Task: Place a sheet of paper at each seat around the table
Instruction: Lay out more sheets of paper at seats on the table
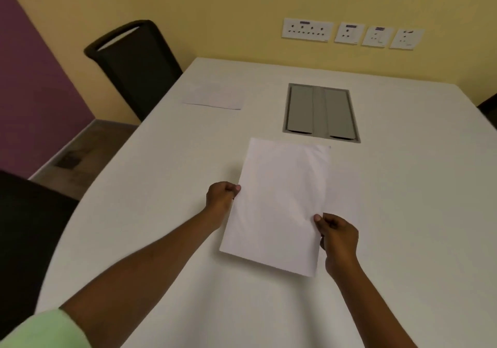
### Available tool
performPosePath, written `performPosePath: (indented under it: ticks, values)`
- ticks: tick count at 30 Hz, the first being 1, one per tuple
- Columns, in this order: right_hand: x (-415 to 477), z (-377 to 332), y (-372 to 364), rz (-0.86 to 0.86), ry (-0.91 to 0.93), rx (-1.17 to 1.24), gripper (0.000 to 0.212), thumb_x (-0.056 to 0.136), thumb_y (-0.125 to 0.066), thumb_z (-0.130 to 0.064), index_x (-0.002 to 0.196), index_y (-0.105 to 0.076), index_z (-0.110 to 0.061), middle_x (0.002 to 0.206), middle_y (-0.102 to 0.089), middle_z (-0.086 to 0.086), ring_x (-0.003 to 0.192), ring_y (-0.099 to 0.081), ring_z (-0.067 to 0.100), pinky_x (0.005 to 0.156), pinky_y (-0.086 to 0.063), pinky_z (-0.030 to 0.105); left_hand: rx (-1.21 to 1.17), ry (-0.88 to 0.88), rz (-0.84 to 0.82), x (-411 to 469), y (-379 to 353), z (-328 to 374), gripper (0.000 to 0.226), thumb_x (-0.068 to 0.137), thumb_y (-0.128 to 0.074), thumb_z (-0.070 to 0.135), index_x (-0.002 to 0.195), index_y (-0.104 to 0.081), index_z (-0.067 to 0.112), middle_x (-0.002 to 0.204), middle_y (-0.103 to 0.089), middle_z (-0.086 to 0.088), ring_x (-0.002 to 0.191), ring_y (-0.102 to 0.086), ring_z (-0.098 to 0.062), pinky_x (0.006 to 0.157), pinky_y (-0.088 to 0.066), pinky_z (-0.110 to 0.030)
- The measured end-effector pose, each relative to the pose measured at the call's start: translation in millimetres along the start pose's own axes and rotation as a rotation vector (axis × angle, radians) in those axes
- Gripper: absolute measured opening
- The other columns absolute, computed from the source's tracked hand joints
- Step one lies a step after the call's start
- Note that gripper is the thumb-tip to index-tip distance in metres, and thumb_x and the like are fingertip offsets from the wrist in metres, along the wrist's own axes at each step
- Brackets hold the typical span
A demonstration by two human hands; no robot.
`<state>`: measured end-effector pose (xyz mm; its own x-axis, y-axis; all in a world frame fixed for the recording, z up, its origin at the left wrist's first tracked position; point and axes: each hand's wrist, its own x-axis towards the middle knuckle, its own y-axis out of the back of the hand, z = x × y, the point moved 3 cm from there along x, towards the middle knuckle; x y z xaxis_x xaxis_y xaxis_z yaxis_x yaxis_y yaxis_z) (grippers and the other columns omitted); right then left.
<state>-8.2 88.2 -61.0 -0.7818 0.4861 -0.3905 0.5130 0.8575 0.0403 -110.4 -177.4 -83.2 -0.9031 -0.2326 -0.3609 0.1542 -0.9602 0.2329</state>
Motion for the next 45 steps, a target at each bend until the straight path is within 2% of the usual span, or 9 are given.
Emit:
performPosePath:
  ticks: [3, 6, 13, 21, 25, 31, 37, 41, 45]
  values:
    - [-34.2, 25.2, -33.3, -0.005, -0.082, 0.033, 0.007, 0.082, -0.074, -0.004, 0.082, -0.069, 0.001, 0.060, -0.050, 0.008, 0.049, -0.037, 0.019, 0.047, -0.033, 0.027, 0.147, -0.038, 0.022, 7.9, 43.8, -2.1, 0.021, 0.084, -0.069, 0.023, 0.064, -0.062, 0.019, 0.072, -0.064, 0.002, 0.081, -0.060, -0.024, 0.085, -0.048, -0.039]
    - [-68.2, 54.9, -67.9, -0.026, -0.150, 0.049, 0.013, 0.082, -0.073, -0.002, 0.071, -0.066, -0.004, 0.066, -0.060, 0.014, 0.058, -0.054, 0.024, 0.047, -0.033, 0.028, 0.308, -0.089, 0.058, 18.3, 77.7, -3.7, 0.017, 0.083, -0.070, 0.025, 0.068, -0.064, 0.021, 0.072, -0.063, 0.007, 0.086, -0.061, -0.024, 0.093, -0.044, -0.044]
    - [-123.2, 113.8, -141.2, -0.111, -0.261, -0.046, 0.039, 0.082, -0.073, -0.007, 0.049, -0.053, -0.011, 0.049, -0.061, 0.010, 0.060, -0.071, 0.032, 0.059, -0.035, 0.034, 0.611, -0.204, 0.066, 46.9, 126.1, -20.9, 0.014, 0.082, -0.069, 0.028, 0.069, -0.065, 0.027, 0.078, -0.068, 0.008, 0.096, -0.058, -0.020, 0.082, -0.025, -0.037]
    - [-145.4, 147.0, -186.4, -0.131, -0.378, -0.125, 0.028, 0.085, -0.070, -0.007, 0.061, -0.063, 0.007, 0.060, -0.071, 0.014, 0.056, -0.073, 0.021, 0.059, -0.042, 0.034, 0.784, -0.233, 0.055, 76.2, 146.7, -52.4, 0.008, 0.084, -0.067, 0.032, 0.080, -0.071, 0.027, 0.093, -0.072, 0.005, 0.111, -0.045, -0.027, 0.081, -0.023, -0.035]
    - [-148.1, 155.8, -196.7, -0.123, -0.399, -0.173, 0.028, 0.086, -0.069, -0.006, 0.059, -0.066, -0.001, 0.059, -0.071, 0.011, 0.053, -0.073, 0.021, 0.047, -0.039, 0.030, 0.815, -0.258, 0.070, 85.1, 145.5, -61.1, 0.008, 0.083, -0.069, 0.032, 0.082, -0.073, 0.025, 0.092, -0.072, 0.002, 0.109, -0.045, -0.028, 0.079, -0.023, -0.036]
    - [-145.8, 164.0, -205.0, -0.152, -0.437, -0.226, 0.025, 0.088, -0.062, 0.001, 0.063, -0.068, 0.000, 0.072, -0.075, 0.010, 0.053, -0.073, 0.021, 0.042, -0.035, 0.025, 0.845, -0.276, 0.101, 94.4, 144.8, -72.0, 0.007, 0.084, -0.068, 0.030, 0.081, -0.074, 0.026, 0.087, -0.073, 0.003, 0.106, -0.045, -0.029, 0.075, -0.023, -0.035]
    - [-142.1, 162.1, -206.4, -0.184, -0.438, -0.270, 0.022, 0.085, -0.058, 0.006, 0.071, -0.072, -0.004, 0.065, -0.073, 0.010, 0.053, -0.073, 0.024, 0.040, -0.033, 0.023, 0.845, -0.277, 0.130, 96.4, 146.7, -78.9, 0.007, 0.084, -0.067, 0.025, 0.082, -0.074, 0.024, 0.084, -0.072, 0.002, 0.105, -0.044, -0.029, 0.075, -0.023, -0.035]
    - [-142.3, 163.3, -207.0, -0.199, -0.432, -0.273, 0.013, 0.083, -0.069, -0.001, 0.071, -0.072, -0.002, 0.063, -0.073, 0.012, 0.053, -0.073, 0.025, 0.048, -0.037, 0.026, 0.867, -0.263, 0.129, 97.8, 150.5, -81.2, 0.007, 0.084, -0.068, 0.025, 0.083, -0.075, 0.024, 0.087, -0.071, 0.002, 0.107, -0.044, -0.029, 0.076, -0.024, -0.035]
    - [-144.1, 161.4, -207.0, -0.212, -0.408, -0.310, 0.025, 0.079, -0.078, -0.015, 0.062, -0.068, 0.000, 0.057, -0.071, 0.010, 0.050, -0.072, 0.023, 0.057, -0.042, 0.032, 0.847, -0.272, 0.137, 97.8, 152.3, -80.5, 0.010, 0.085, -0.066, 0.019, 0.083, -0.075, 0.024, 0.086, -0.072, 0.004, 0.107, -0.044, -0.028, 0.075, -0.023, -0.035]
